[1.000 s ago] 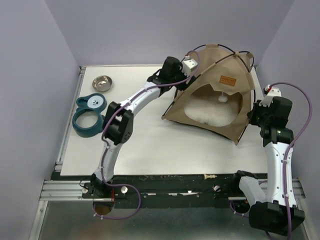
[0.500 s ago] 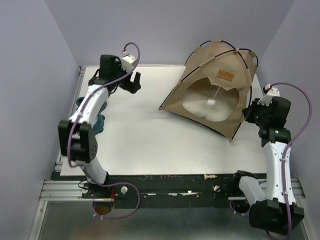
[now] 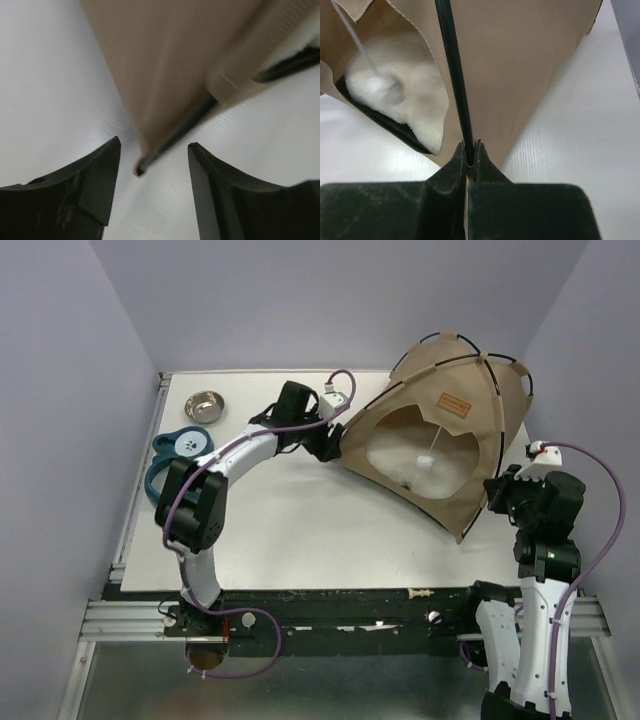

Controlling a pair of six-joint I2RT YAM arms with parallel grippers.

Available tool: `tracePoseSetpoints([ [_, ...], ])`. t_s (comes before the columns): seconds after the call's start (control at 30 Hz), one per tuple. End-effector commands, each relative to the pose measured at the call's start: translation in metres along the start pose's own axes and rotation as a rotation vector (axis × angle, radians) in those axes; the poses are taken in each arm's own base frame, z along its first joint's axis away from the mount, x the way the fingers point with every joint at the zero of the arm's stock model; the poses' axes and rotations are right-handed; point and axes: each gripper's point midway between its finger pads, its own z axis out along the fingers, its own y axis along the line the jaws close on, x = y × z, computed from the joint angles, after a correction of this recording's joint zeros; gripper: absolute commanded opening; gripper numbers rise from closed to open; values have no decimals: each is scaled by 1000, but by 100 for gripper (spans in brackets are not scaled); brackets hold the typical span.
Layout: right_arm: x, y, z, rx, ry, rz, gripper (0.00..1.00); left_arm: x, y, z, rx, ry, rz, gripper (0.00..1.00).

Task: Set up the pet tent

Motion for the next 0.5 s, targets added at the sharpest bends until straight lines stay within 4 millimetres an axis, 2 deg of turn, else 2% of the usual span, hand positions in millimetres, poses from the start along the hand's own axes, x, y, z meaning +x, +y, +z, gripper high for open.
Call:
tracePoseSetpoints([
  [0.0,-6,-24,4,124,-28,-9,1,-59,32,40,-46,-112,15,59],
  [0.1,-19,-45,20,212,-72,-27,1,-83,26,79,10,-127,41,40],
  [0.23,-64,-72,40,336,-146,-41,1,-106,23,118,47,-171,87,37],
  [0.27,-72,-73,47,334,-146,-43,1,-111,23,125,48,-180,89,40],
  [0.3,-78,-73,52,324,-146,-50,1,-114,26,128,41,-181,85,47],
  [0.33,-81,-73,58,314,-135,-52,5,-116,28,128,33,-182,84,60],
  [0.37,-82,-73,63,304,-119,-82,13,-116,31,126,18,-179,90,70],
  [0.4,-81,-75,70,301,-101,-96,16,-114,32,119,8,-172,94,78],
  [0.43,-79,-79,74,310,-83,-102,20,-117,33,102,-6,-173,104,83],
  [0.47,-78,-80,77,309,-72,-113,30,-114,36,89,-16,-162,94,87],
])
